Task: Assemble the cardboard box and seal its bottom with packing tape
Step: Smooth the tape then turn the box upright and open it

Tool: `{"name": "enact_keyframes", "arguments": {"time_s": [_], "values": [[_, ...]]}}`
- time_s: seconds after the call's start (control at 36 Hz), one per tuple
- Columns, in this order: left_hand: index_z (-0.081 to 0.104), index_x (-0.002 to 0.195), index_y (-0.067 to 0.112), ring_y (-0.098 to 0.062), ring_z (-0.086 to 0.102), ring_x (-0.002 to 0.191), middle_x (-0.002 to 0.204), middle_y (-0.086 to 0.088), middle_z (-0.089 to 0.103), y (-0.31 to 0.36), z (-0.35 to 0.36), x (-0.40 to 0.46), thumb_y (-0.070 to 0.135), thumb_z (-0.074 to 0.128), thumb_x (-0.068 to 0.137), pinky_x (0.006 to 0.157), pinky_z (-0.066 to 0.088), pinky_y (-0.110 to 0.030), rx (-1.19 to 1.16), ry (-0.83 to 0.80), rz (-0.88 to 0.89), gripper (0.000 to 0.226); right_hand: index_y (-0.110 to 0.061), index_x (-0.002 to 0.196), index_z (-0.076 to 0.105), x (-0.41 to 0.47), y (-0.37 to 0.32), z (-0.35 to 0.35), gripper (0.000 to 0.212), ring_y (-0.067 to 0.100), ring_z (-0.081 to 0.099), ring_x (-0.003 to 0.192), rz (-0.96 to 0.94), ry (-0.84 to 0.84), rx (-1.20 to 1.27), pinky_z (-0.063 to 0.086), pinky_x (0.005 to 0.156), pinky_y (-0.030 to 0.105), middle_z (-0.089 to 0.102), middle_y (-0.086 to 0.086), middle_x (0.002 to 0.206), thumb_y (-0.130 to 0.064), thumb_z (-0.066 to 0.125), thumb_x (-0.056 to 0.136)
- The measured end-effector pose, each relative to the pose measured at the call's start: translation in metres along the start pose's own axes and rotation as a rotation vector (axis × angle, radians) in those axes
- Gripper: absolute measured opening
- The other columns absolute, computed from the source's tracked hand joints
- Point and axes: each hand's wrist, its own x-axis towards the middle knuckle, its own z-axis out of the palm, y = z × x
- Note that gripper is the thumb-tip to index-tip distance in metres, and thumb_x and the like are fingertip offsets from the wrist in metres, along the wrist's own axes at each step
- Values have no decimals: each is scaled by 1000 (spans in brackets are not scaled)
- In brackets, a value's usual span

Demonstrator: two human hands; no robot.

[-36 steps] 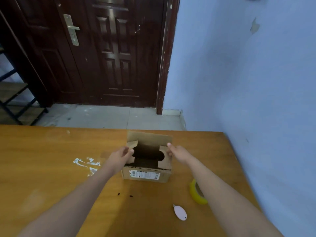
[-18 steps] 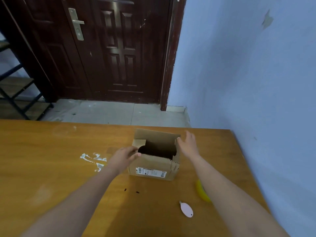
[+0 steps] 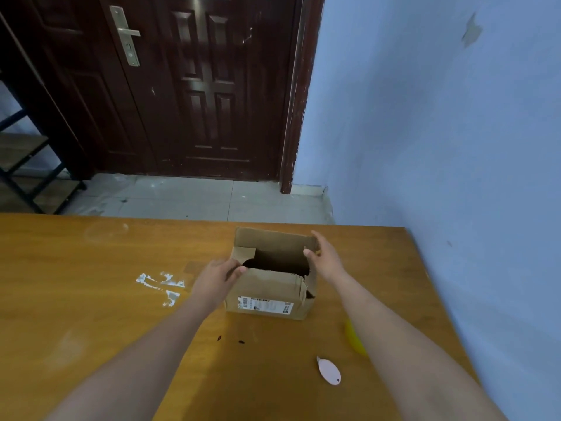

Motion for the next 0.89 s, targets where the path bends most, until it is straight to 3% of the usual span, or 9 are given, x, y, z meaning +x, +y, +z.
{"name": "enact_keyframes", "arguments": {"time_s": [0.11, 0.25, 0.42, 0.5, 0.64, 0.67, 0.78, 0.83, 0.89], "values": [[66, 106, 16, -17, 58, 85, 92, -3, 67, -4, -6, -5, 47, 43, 94, 70, 49, -31, -5, 1, 27, 41, -26, 147, 27, 2, 3, -1, 59, 25, 38, 135, 18, -7, 46, 38, 109, 43, 36, 4, 150, -23, 54, 95], [67, 112, 12, -21, 62, 94, 102, -4, 69, -6, -11, -11, 51, 51, 89, 78, 52, -36, -29, -54, 48, 48, -25, 146, 27, 4, 12, 4, 66, 24, 41, 133, 30, 16, -10, 39, 108, 45, 41, 3, 147, -23, 61, 90], [59, 121, 17, -15, 58, 101, 114, 1, 64, 4, -4, -12, 52, 49, 90, 77, 48, -25, 4, -13, -5, 47, -34, 145, 19, -2, 22, 20, 89, 24, 40, 133, 51, 57, -21, 37, 107, 44, 41, 2, 145, -15, 74, 78], [52, 125, 20, -15, 54, 107, 120, 0, 57, 10, 1, -9, 49, 53, 90, 81, 47, -26, -37, 10, -96, 45, -30, 138, 32, -2, 22, 20, 74, 21, 46, 124, 11, 108, -30, 44, 100, 38, 45, 0, 137, -12, 73, 79], [40, 135, 17, -16, 42, 120, 127, -2, 48, 18, 15, 0, 33, 65, 86, 99, 41, -35, -137, 67, -232, 57, -23, 112, 54, -6, 19, 7, 20, 16, 54, 101, -81, 132, -28, 43, 78, 22, 52, -2, 110, -28, 56, 92], [38, 136, 16, -17, 40, 121, 127, -3, 48, 19, 18, 2, 31, 66, 85, 101, 40, -36, -145, 78, -253, 60, -21, 107, 58, -9, 18, 5, 17, 17, 55, 99, -89, 142, -34, 41, 76, 22, 52, -2, 106, -31, 50, 95], [23, 146, 13, -22, 31, 129, 137, -7, 37, 17, 27, 5, 28, 71, 82, 107, 33, -40, -173, 96, -299, 81, -15, 94, 72, -23, 26, 4, 41, 13, 53, 103, -150, 38, -248, 44, 77, 28, 56, -5, 107, -39, 40, 98], [13, 149, 21, -24, 27, 131, 142, -7, 28, 18, 29, 4, 24, 72, 81, 105, 34, -41, -178, 116, -281, 90, -15, 101, 72, -31, 36, 9, 37, 12, 46, 115, -210, -10, -359, 44, 84, 27, 55, -5, 121, -38, 43, 97], [16, 149, 31, -26, 24, 131, 146, -6, 20, 18, 29, 3, 26, 68, 85, 100, 38, -41, -122, 115, -241, 82, -18, 113, 67, -39, 42, 13, 32, 14, 40, 125, -235, -11, -385, 43, 95, 31, 49, -4, 135, -36, 46, 97]]}}
